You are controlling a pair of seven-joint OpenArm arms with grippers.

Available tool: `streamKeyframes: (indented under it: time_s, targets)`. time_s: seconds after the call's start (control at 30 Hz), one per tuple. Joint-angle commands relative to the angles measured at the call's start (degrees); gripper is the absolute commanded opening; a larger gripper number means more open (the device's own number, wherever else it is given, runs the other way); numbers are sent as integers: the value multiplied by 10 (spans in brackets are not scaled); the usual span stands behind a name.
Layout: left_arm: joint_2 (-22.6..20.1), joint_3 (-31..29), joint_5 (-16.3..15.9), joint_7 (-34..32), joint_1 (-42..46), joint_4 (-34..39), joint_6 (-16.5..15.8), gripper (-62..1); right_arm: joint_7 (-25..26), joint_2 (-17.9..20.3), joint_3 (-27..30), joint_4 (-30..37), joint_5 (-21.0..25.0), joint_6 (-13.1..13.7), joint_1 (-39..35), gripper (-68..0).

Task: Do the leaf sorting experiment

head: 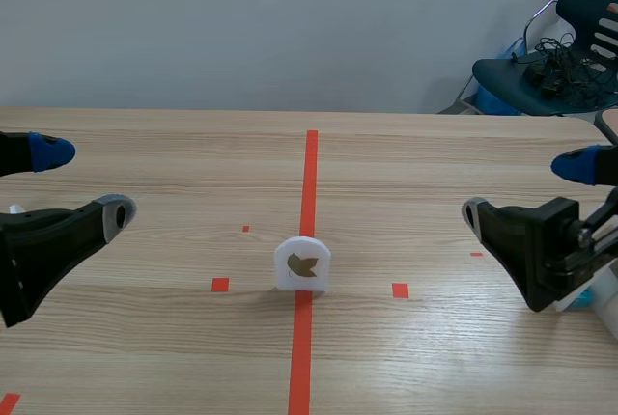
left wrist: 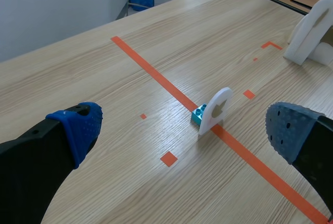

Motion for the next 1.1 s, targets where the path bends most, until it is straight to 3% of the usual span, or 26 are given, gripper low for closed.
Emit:
streamKeyframes:
  time_s: [0.0, 0.27, 0.63, 0.8, 0.93, 1.0, 1.07]
  targets:
    - [3, -3, -8, -8, -3, 1, -1, 14, 17, 2, -21, -7, -3, 0, 16, 4]
    - [3, -3, -8, -8, -3, 1, -1, 14, 93, -10, -154, -113, -115, -1, 104, 4]
    - [3, -3, -8, -9, -3, 1, 0, 14, 202, -136, -296, -382, -252, -1, 269, 4]
    - [3, -3, -8, -9, -3, 1, 2, 14, 228, -172, -335, -460, -288, -9, 305, -8]
    - [3, -3, -8, -9, -3, 1, 2, 14, 228, -178, -352, -465, -298, -31, 308, -265]
    - [3, -3, -8, -9, -3, 1, 2, 14, 227, -177, -353, -465, -298, -31, 308, -402]
    - [3, -3, -8, -9, -3, 1, 2, 14, 227, -177, -353, -465, -298, -31, 308, -498]
